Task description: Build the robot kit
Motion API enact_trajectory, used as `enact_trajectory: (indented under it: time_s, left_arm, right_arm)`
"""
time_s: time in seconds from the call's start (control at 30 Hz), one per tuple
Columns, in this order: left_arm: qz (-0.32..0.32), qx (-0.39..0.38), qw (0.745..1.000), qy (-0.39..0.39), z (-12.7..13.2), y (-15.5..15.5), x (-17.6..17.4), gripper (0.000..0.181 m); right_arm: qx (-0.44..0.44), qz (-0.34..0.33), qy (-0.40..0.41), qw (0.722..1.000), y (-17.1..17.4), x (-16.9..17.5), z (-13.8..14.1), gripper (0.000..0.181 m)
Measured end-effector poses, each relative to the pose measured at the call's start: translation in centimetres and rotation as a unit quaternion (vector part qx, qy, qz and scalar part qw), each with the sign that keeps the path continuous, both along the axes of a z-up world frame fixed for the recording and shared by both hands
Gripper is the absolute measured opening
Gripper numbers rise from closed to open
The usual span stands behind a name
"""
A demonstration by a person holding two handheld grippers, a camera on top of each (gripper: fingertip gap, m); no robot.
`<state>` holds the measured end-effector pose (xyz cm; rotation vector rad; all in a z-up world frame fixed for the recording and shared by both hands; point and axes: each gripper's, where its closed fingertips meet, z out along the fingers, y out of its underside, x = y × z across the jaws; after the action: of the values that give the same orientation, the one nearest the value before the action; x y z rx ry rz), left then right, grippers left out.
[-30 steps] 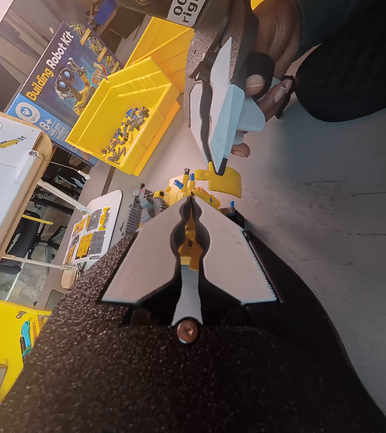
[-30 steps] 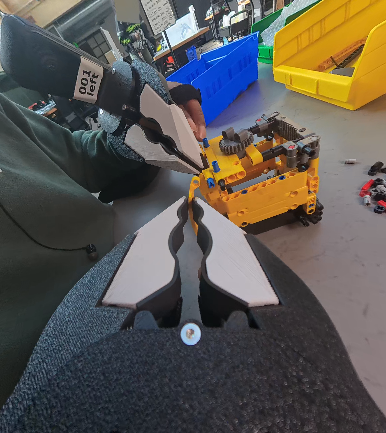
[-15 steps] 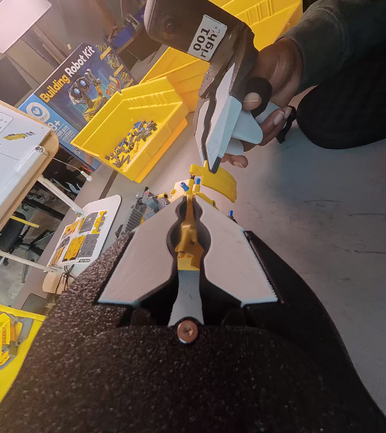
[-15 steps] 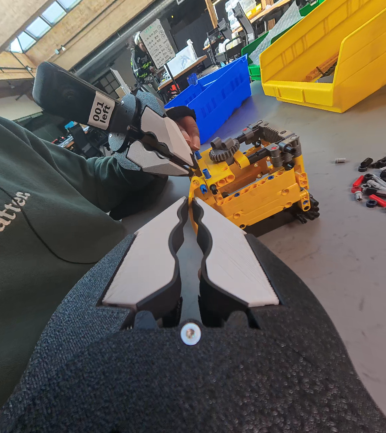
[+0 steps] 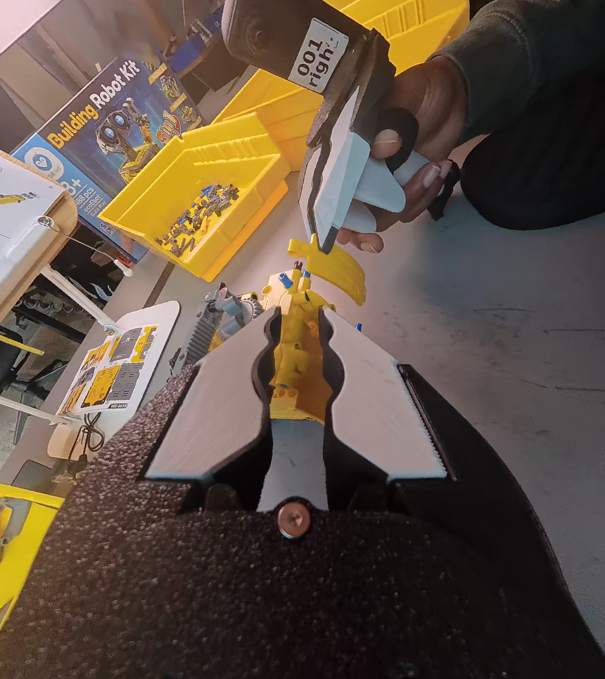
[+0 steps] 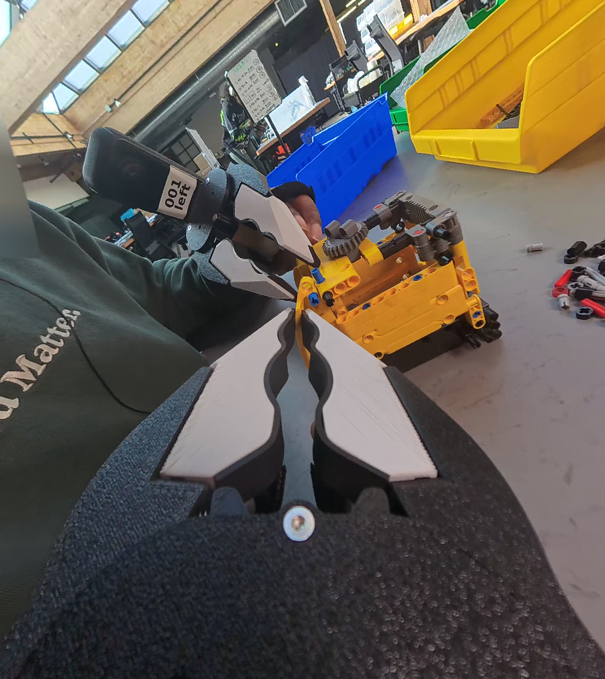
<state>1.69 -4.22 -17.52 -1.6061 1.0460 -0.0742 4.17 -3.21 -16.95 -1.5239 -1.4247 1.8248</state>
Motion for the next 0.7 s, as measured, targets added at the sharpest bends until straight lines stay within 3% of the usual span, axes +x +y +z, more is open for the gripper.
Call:
enact_trajectory:
  time_s: [0.17,0.7]
  left_arm:
    - [0.005,0.011,1.000,0.001,-0.09,0.28,-0.21,0.023]
    - [0.014,0.026,1.000,-0.007,0.20,0.56,-0.60,0.008]
  right_arm:
    - [-0.010,0.001,0.001,1.000,0.17,0.06,0.04,0.002]
    - [-0.037,0.002,0.000,0.999,0.62,0.09,0.06,0.002]
